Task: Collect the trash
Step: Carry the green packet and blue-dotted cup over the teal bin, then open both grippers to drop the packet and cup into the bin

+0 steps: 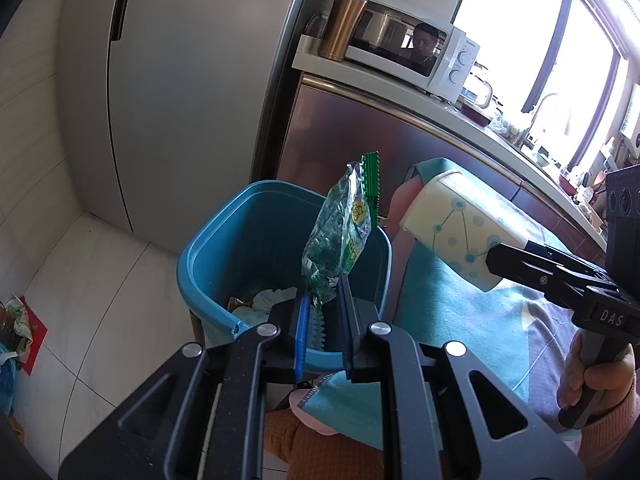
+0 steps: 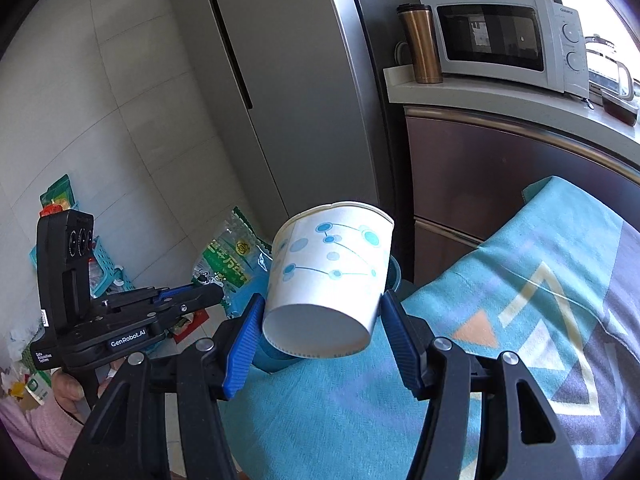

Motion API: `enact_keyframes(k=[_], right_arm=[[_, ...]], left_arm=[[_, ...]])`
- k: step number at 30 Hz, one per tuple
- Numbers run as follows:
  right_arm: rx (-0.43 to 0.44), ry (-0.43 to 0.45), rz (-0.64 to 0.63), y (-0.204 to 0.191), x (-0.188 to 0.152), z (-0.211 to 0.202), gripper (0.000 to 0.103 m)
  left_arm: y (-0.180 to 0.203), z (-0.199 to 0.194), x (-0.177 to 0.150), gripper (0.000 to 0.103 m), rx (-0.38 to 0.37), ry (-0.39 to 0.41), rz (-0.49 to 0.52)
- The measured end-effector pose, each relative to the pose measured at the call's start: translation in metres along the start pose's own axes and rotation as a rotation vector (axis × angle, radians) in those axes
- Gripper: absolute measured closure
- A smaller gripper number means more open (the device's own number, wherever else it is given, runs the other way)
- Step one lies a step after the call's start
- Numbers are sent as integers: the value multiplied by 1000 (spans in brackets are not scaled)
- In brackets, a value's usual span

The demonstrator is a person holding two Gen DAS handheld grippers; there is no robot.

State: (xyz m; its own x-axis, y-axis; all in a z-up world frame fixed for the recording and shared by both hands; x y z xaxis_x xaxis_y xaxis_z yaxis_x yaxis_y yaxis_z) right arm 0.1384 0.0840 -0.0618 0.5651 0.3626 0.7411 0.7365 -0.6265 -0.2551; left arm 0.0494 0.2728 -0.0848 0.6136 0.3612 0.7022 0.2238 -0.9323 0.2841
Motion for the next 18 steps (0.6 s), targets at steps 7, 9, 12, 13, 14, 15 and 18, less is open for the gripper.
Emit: enact_keyframes(k=[7,9,12,13,14,15,18], right_arm=[[-1,-39,-15,-2,5,22,45],[-3,-51,-22,-3,5,28,45],[-2,-70,-27,-4,5,36,45],[-3,-75,-27,-4,6,39,45],[-3,-80,-29,-4,6,42,45],[-4,-87,-30,-4,6,45,45],[-8,-104,-35,-6,7,53,45]], left_arm=[[-5,8,2,89,24,-7,-12],[-6,10,3,89,28,-8,-16],[-6,14,4,89,36,-13,-20],[-7,16,5,89,40,-17,-20],[-8,18,5,89,42,-20,-22],[-8,18,4,89,42,-23,-23],[-7,22,5,89,48,-27,-25]])
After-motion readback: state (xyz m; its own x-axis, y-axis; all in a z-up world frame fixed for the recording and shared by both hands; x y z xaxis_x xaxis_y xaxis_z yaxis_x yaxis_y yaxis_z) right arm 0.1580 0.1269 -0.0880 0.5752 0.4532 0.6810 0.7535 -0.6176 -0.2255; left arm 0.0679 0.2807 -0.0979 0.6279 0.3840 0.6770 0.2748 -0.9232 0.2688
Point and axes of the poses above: each gripper's, at about its wrist camera, not at the fingertips, and z roughly the way its jaws point, y to its right, x to its top, the point moved 3 cm from there along z, roughly the way its jaws point
